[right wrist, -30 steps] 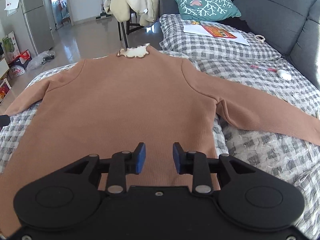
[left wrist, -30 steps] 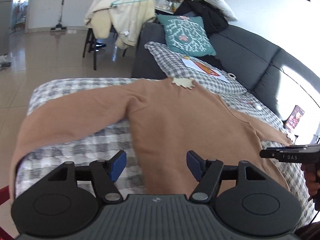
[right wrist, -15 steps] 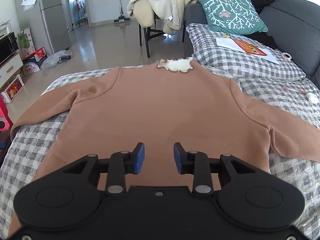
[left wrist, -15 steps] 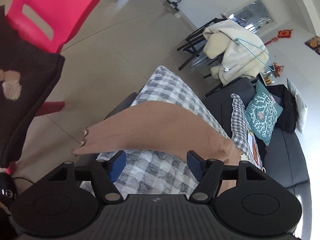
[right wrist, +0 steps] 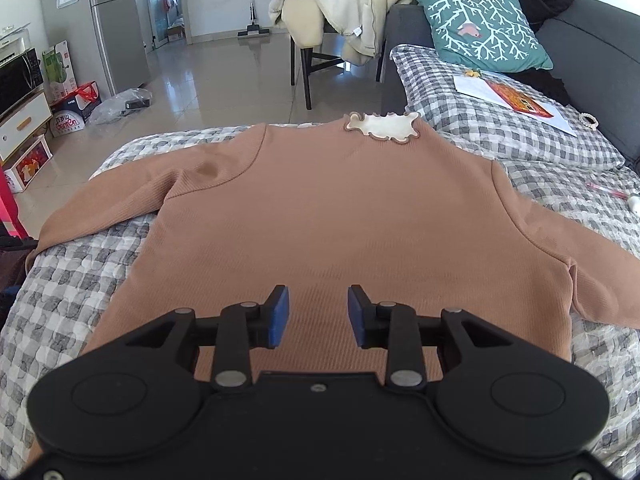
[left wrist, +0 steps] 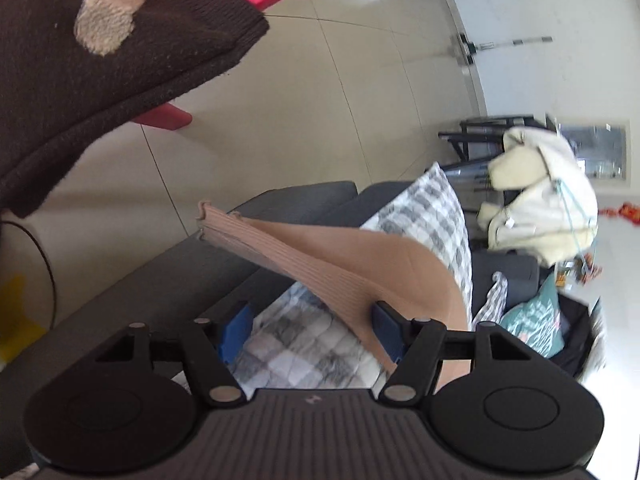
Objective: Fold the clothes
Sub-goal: 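Grasp a sleeve cuff of the tan sweater with the left gripper and lift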
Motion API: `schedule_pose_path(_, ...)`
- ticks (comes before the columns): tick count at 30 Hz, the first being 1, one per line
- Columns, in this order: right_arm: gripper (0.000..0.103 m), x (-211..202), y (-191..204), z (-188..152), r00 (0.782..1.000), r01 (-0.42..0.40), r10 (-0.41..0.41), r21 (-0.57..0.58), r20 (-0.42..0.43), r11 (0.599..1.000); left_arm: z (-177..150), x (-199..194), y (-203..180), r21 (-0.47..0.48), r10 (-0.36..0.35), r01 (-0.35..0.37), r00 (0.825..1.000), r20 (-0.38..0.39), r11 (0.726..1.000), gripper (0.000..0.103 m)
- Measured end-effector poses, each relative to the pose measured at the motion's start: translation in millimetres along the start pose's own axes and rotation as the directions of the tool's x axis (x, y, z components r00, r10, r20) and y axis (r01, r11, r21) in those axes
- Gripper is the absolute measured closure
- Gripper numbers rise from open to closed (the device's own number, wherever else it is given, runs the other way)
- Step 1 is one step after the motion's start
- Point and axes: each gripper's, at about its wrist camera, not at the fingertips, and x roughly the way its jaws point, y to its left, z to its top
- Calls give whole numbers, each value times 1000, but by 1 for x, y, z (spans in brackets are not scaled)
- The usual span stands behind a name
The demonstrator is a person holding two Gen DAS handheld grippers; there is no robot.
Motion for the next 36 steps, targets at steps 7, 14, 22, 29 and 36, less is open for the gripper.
schedule_pose_path(7,68,-1,-3,-1,1000,2,-2,8,3,1000,-7,-20,-32,150,-57,20,968,244,988,96)
schedule_pose_path(14,68,-5,-11,4,1000,-26,25,57,19,998,-4,-35,-100,345,-229,85,887,400,935,97)
schedule_pose_path(22,68,9,-14,28,986,-165,155,212,62,963,-3,-66,-140,452,-382,138,771,510,881,98)
schedule_pose_path(29,68,31,4,44,974,-228,223,249,48,941,20,-57,-88,92,-76,48,939,335,995,52)
schedule_pose_path(36,67,35,21,45,974,-227,224,220,40,949,49,-13,-69,34,-23,20,995,94,999,36)
